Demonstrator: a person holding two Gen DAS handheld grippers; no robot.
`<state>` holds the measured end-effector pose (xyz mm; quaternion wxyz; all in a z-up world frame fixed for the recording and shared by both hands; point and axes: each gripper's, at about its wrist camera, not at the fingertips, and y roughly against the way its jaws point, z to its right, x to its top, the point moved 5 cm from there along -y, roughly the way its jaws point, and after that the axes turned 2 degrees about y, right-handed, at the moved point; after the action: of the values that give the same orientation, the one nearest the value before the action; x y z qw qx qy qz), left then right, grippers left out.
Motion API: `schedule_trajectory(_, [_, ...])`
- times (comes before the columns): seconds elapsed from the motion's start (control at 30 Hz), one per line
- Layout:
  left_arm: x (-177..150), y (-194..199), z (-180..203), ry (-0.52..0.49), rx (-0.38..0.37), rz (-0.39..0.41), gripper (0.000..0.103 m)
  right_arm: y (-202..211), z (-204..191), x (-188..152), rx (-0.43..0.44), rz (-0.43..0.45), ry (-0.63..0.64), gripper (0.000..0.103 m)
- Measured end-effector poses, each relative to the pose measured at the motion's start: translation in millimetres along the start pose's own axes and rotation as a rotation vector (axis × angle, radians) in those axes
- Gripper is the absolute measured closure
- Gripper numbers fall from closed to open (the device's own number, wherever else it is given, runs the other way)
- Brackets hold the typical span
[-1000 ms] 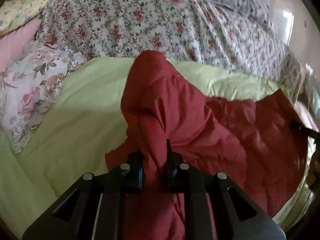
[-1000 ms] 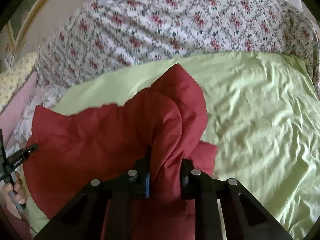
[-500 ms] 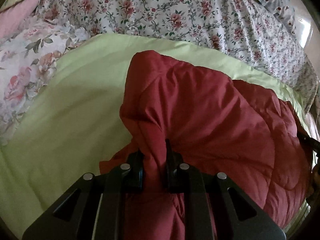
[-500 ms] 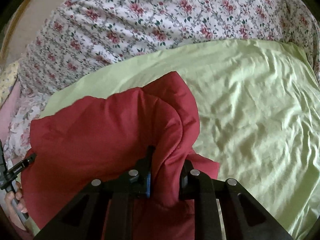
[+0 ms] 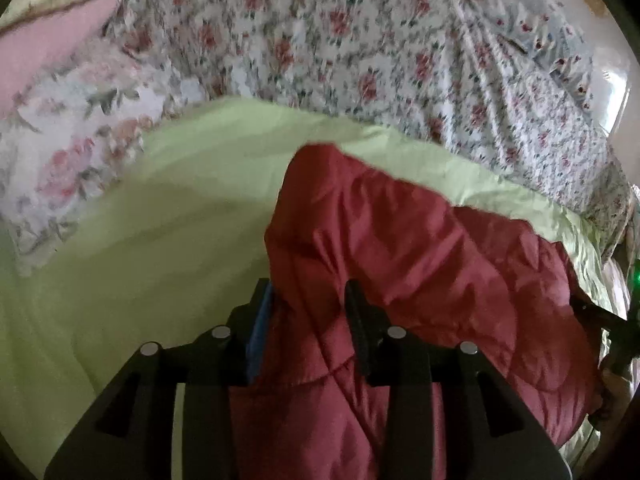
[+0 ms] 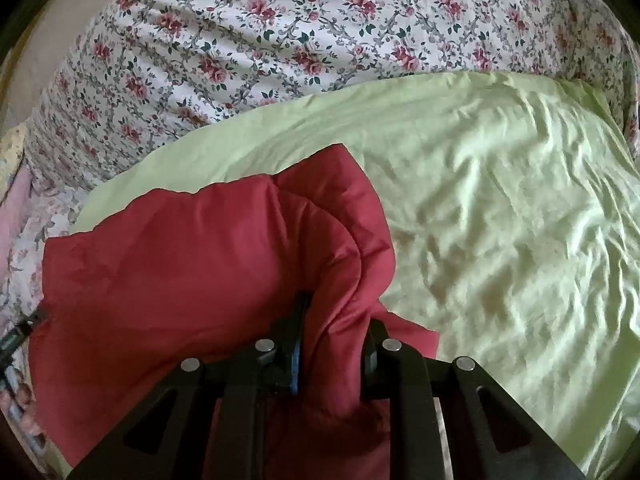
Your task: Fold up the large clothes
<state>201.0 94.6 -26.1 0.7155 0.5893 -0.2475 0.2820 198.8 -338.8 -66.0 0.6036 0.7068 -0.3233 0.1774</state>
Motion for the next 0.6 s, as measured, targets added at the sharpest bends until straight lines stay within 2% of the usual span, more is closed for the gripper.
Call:
schedule_trajectory(0.2, [-2.9, 18.6, 24.9, -0.088, -0.072, 0.002, 0.068, -2.5, 0.7, 2.1, -0.008, -0.004, 0.0, 0.083])
schedule_trajectory(0.4, [-39.7, 32.2, 62.7, -0.166, -0.176, -0.044, 0.068, -1.9, 0.9, 0.9, -0.01, -0.002, -0.003, 0.082])
schedule_trajectory(0.43, [-46.3, 33.2, 68.2, -0.177, -0.184, -0.051, 0.068, -1.8, 1.2, 0.8, -0.01, -0.001, -0.004, 0.082])
schedule_trajectory(0.5, [-55.1, 33.6, 76.6, -0.193, -0.196, -0.063, 0.059, 0.1, 1.3, 0.3, -0.002, 0.0, -0.014, 0.077])
schedule_trajectory(0.6, [-65.1, 23.6, 81.9, -0.226, -0.166, -0.078, 0.058, 11.7, 2.2, 0.3, 0.002, 0.027, -0.031, 0.074])
